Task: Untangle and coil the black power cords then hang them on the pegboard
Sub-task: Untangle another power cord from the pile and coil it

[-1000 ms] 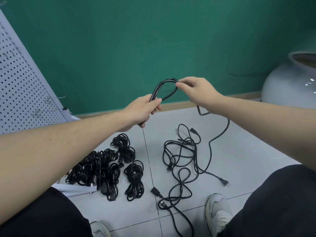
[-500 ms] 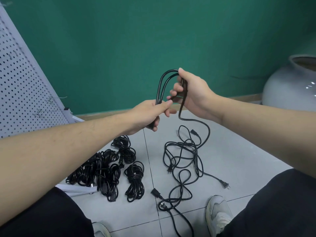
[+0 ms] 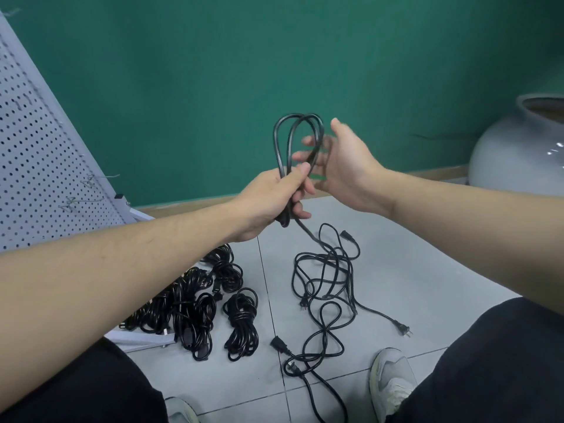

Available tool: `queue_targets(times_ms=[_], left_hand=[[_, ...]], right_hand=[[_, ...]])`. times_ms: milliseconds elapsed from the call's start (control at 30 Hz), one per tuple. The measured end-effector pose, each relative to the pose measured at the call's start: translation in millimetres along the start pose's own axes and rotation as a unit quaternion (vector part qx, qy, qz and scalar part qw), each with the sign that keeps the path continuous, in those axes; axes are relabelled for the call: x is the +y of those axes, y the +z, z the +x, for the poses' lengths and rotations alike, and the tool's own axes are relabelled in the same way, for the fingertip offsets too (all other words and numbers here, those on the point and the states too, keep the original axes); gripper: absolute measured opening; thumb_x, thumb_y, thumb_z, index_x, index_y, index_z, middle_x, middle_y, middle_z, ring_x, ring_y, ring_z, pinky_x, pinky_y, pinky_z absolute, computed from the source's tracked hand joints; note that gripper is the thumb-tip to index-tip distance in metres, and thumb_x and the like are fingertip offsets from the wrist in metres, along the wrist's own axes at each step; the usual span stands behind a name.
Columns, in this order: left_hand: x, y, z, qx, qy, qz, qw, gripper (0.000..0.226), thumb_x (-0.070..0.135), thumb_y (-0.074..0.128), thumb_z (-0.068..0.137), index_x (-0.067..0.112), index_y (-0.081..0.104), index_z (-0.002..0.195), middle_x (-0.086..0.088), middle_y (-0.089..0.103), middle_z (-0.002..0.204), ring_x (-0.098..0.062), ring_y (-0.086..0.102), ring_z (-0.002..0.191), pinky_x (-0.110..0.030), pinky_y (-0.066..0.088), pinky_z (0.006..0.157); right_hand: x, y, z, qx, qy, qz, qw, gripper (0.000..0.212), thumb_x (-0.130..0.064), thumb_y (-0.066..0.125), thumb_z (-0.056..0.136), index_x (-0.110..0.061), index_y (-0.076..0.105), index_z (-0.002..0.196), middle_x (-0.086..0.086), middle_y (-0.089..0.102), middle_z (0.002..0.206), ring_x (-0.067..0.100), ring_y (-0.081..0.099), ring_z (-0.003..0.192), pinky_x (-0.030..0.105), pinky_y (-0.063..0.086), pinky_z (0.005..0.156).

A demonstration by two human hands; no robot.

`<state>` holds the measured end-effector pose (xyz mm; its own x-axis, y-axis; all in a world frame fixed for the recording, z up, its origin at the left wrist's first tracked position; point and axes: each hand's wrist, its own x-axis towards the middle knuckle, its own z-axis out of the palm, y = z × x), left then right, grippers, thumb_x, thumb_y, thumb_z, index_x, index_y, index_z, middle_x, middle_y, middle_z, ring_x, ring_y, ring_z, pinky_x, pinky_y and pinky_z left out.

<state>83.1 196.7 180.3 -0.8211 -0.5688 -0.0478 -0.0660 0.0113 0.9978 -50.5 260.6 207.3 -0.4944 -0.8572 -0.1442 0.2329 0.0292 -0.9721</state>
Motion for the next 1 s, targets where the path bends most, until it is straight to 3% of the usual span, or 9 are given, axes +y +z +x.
queue_targets(times_ms=[100, 167, 233, 367, 533, 667, 767, 867, 1000], left_hand=[[10, -3, 5, 0.057, 0.018, -0.044, 0.997, 0.041, 0.038, 0.049, 0.108, 0.013, 0.061, 0.078, 0.002, 0.04, 0.059, -0.012, 0.045, 0.048, -0.039, 0.059, 0.072], [15, -6, 7, 0.087, 0.02, -0.05, 0.995, 0.04, 0.042, 0.048, 0.107, 0.016, 0.06, 0.079, 0.003, 0.04, 0.061, -0.012, 0.044, 0.047, -0.034, 0.052, 0.064], [18, -10, 8, 0.106, 0.025, -0.034, 0.993, 0.039, 0.044, 0.048, 0.107, 0.019, 0.06, 0.079, 0.004, 0.038, 0.062, -0.013, 0.039, 0.05, -0.031, 0.052, 0.057], [14, -23, 13, 0.169, 0.029, 0.072, 0.983, 0.045, 0.055, 0.052, 0.1, 0.028, 0.066, 0.067, 0.003, 0.038, 0.068, -0.017, 0.037, 0.059, -0.032, 0.046, 0.059], [6, -37, 16, 0.205, -0.021, 0.164, 0.965, 0.038, 0.051, 0.053, 0.1, 0.023, 0.068, 0.079, -0.003, 0.039, 0.074, -0.019, 0.039, 0.063, -0.033, 0.039, 0.066], [5, -50, 15, 0.198, -0.053, 0.216, 0.955, 0.04, 0.052, 0.055, 0.1, 0.017, 0.071, 0.089, 0.0, 0.038, 0.068, -0.019, 0.038, 0.059, -0.03, 0.036, 0.062], [1, -53, 11, 0.164, -0.084, 0.239, 0.953, 0.048, 0.063, 0.054, 0.096, 0.02, 0.075, 0.096, 0.0, 0.05, 0.08, -0.019, 0.051, 0.075, -0.031, 0.043, 0.071], [-1, -47, 7, 0.128, -0.1, 0.253, 0.954, 0.058, 0.08, 0.05, 0.087, 0.027, 0.075, 0.09, 0.004, 0.056, 0.093, -0.019, 0.055, 0.095, -0.039, 0.046, 0.092], [4, -34, 5, 0.043, -0.067, 0.263, 0.961, 0.059, 0.076, 0.069, 0.076, 0.018, 0.061, 0.084, 0.01, 0.059, 0.083, -0.01, 0.052, 0.072, -0.032, 0.036, 0.065]], right_hand=[[21, -16, -1, -0.131, 0.022, -0.231, 0.964, 0.046, -0.034, 0.019, 0.1, -0.02, 0.064, 0.1, 0.004, 0.076, 0.095, 0.02, 0.067, 0.1, 0.047, 0.043, 0.104], [32, -21, -7, -0.214, 0.046, -0.378, 0.9, 0.044, -0.032, 0.023, 0.102, -0.026, 0.066, 0.101, -0.002, 0.076, 0.093, 0.012, 0.068, 0.099, 0.039, 0.043, 0.093], [38, -21, -12, -0.259, 0.054, -0.448, 0.854, 0.028, -0.025, 0.04, 0.104, -0.016, 0.066, 0.098, -0.005, 0.067, 0.07, 0.014, 0.065, 0.075, 0.033, 0.047, 0.08], [40, -26, -12, -0.268, 0.096, -0.497, 0.819, 0.029, -0.031, 0.058, 0.101, -0.015, 0.057, 0.077, -0.007, 0.044, 0.053, 0.015, 0.044, 0.051, 0.025, 0.042, 0.058], [25, -42, -7, -0.215, 0.086, -0.491, 0.84, 0.041, -0.04, 0.065, 0.096, -0.017, 0.05, 0.066, 0.0, 0.053, 0.057, 0.016, 0.057, 0.058, 0.029, 0.049, 0.073], [15, -52, -7, -0.187, 0.066, -0.339, 0.92, 0.029, -0.024, 0.049, 0.102, -0.012, 0.052, 0.075, 0.005, 0.055, 0.062, 0.023, 0.061, 0.071, 0.037, 0.052, 0.088], [12, -46, -7, -0.163, 0.012, -0.279, 0.946, 0.027, -0.019, 0.043, 0.103, -0.011, 0.057, 0.082, 0.0, 0.04, 0.062, 0.019, 0.04, 0.059, 0.034, 0.044, 0.069], [13, -37, -7, -0.113, -0.066, -0.285, 0.949, 0.027, -0.025, 0.048, 0.106, -0.013, 0.064, 0.089, -0.001, 0.045, 0.062, 0.017, 0.045, 0.055, 0.028, 0.042, 0.057], [11, -31, -8, -0.05, -0.115, -0.31, 0.942, 0.024, -0.033, 0.056, 0.103, -0.017, 0.061, 0.087, 0.003, 0.05, 0.059, 0.021, 0.056, 0.051, 0.03, 0.053, 0.048]])
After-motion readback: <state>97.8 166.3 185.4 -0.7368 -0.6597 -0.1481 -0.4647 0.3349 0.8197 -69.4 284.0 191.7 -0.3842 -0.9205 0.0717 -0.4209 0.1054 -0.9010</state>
